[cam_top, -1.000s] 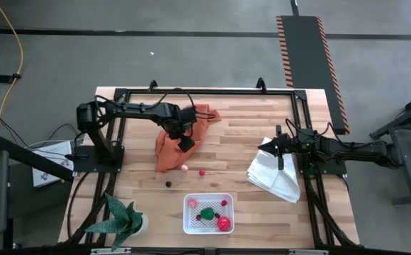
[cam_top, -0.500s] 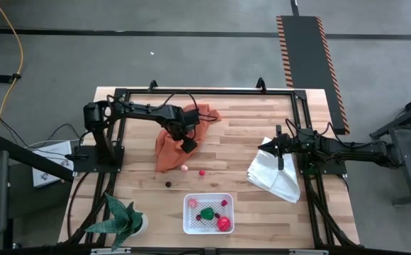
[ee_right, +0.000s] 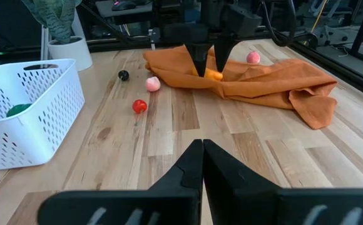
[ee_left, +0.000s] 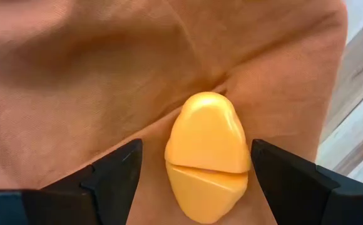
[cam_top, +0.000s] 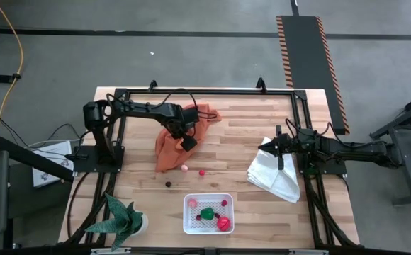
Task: Pick and placing Produce into tupperware
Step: Put the yellow pumpkin into the white bin
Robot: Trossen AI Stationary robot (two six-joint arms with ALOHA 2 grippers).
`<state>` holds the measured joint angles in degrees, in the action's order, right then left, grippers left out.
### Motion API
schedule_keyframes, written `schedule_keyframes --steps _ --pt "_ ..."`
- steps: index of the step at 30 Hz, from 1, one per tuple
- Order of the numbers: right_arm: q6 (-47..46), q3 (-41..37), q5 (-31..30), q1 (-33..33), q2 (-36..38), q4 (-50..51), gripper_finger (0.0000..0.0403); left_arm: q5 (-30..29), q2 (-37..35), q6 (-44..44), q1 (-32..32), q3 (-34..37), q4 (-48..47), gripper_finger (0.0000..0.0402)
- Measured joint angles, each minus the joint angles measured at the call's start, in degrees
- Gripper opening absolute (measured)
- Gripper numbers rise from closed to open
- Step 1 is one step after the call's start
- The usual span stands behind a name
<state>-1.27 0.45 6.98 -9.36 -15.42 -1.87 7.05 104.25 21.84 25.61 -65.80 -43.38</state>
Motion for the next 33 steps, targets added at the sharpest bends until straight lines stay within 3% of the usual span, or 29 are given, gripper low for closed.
schedule_keyframes --steps 27,33 --pt "0.02 -0.01 0.0 0.01 0.0 0.0 0.0 2.49 1.49 -0.61 -0.11 -0.02 -1.22 0.0289" --pt "0.02 -0.01 0.01 0.01 0.01 0.0 0.0 2.33 1.49 -0.59 -0.11 -0.02 -1.23 0.0255"
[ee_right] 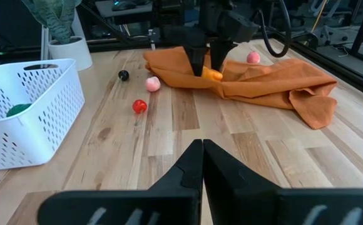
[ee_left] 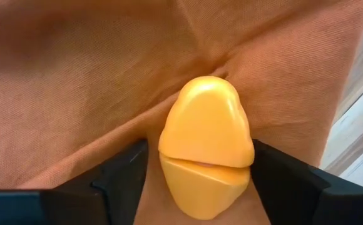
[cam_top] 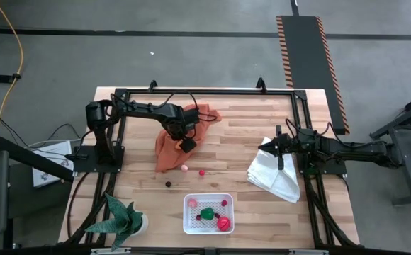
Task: Pick and placing Produce into tupperware
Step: Put the yellow pumpkin into the white bin
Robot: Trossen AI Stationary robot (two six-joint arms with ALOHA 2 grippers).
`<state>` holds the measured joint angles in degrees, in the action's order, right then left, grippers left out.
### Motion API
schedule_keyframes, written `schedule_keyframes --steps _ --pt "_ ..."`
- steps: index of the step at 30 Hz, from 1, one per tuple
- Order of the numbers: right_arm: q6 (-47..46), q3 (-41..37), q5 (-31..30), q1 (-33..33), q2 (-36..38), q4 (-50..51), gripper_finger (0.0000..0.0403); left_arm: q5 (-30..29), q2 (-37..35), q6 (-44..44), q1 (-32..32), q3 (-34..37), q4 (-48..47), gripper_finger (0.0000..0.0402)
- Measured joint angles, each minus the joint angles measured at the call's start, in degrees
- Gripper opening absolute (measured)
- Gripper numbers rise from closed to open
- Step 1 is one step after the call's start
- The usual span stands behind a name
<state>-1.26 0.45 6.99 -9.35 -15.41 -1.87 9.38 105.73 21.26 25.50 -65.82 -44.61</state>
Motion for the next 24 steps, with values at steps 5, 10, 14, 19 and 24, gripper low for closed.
schedule_keyframes --steps 5,10,14,19,24 --pt "0.0 0.02 -0.01 -0.01 0.01 0.0 0.0 -0.02 0.0 0.02 0.0 0.0 -0.04 0.0204" --pt "0.0 0.01 -0.01 0.0 0.01 0.0 0.0 -0.02 -0.07 0.11 0.0 0.0 -0.12 0.0186" --pt "0.0 0.0 -0.01 0.01 0.01 0.0 0.0 -0.21 -0.07 0.17 0.0 0.0 -0.12 0.0214" --pt "0.0 0.02 0.01 0.01 0.01 0.0 0.0 -0.21 -0.07 0.18 0.0 0.0 -0.1 0.022" --pt "0.0 0.0 -0.01 0.01 0.01 0.0 0.0 -0.19 -0.07 0.17 0.0 0.0 -0.1 0.0195"
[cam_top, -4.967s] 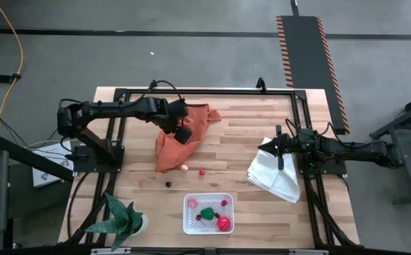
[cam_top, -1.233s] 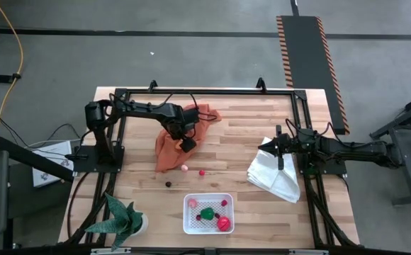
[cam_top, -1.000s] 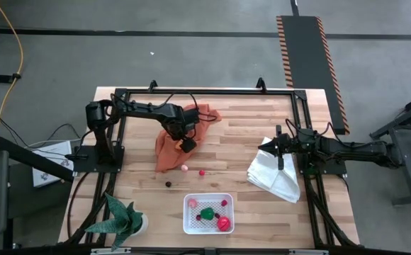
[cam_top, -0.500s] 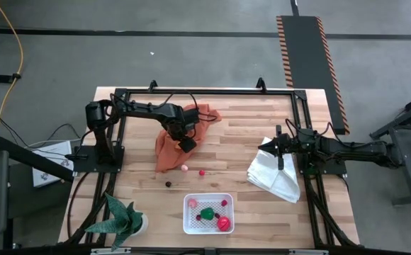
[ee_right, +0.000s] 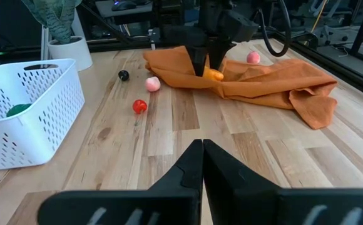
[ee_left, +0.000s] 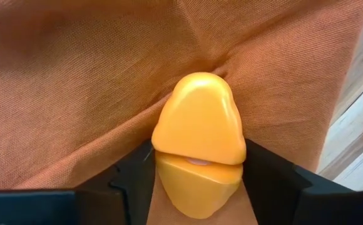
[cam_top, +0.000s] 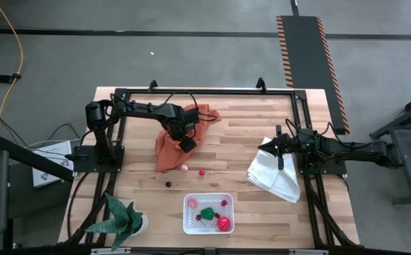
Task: Pick and placing Produce into tupperware
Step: Put the yellow pumpkin into the white bin
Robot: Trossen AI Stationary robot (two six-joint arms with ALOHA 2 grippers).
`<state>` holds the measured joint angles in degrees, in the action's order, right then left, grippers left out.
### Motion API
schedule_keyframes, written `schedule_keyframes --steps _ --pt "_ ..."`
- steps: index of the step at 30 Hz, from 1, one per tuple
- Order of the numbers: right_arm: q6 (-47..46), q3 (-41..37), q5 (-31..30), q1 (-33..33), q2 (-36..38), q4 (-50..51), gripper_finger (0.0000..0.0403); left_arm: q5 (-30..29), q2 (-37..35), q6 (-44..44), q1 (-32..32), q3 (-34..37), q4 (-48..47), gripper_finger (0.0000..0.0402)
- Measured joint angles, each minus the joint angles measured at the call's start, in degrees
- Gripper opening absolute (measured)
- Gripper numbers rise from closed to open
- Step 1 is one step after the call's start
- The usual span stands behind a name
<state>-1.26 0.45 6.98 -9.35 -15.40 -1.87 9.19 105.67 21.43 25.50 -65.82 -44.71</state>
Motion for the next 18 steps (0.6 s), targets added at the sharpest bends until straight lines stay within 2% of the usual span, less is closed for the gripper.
schedule_keyframes --steps 10,18 --pt "0.0 0.0 0.0 0.0 0.0 0.0 0.0 0.22 0.0 0.0 0.0 0.0 0.0 0.0212" --pt "0.0 0.01 0.0 -0.01 0.0 0.0 0.0 0.3 0.02 0.02 0.0 0.0 -0.02 0.0197"
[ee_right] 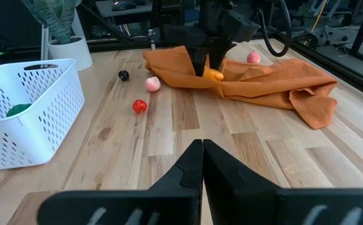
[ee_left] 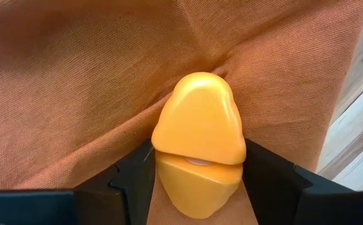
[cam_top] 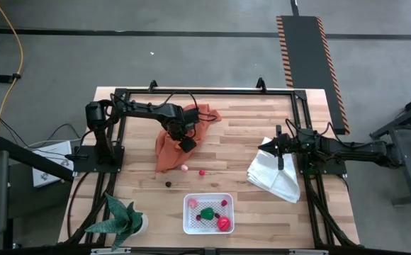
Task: Pick and placing Produce into tupperware
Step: Put the yellow pumpkin into the white bin
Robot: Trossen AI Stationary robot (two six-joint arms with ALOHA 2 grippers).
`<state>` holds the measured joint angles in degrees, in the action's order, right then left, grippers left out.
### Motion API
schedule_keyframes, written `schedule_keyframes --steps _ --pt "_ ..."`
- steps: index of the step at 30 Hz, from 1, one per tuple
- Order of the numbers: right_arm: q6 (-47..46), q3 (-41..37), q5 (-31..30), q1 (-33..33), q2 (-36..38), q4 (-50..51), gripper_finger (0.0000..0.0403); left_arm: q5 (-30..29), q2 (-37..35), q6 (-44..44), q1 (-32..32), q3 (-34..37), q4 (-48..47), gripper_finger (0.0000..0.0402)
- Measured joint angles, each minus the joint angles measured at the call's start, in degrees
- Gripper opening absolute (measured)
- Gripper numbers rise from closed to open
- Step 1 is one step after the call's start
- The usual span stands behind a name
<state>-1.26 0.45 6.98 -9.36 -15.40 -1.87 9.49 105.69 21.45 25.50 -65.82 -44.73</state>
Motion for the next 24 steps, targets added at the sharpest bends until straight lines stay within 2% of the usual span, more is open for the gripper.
schedule_keyframes --steps 24 --pt "0.0 0.0 0.01 0.0 0.0 0.0 0.0 0.16 0.0 0.9 0.0 0.0 -0.17 0.0201"
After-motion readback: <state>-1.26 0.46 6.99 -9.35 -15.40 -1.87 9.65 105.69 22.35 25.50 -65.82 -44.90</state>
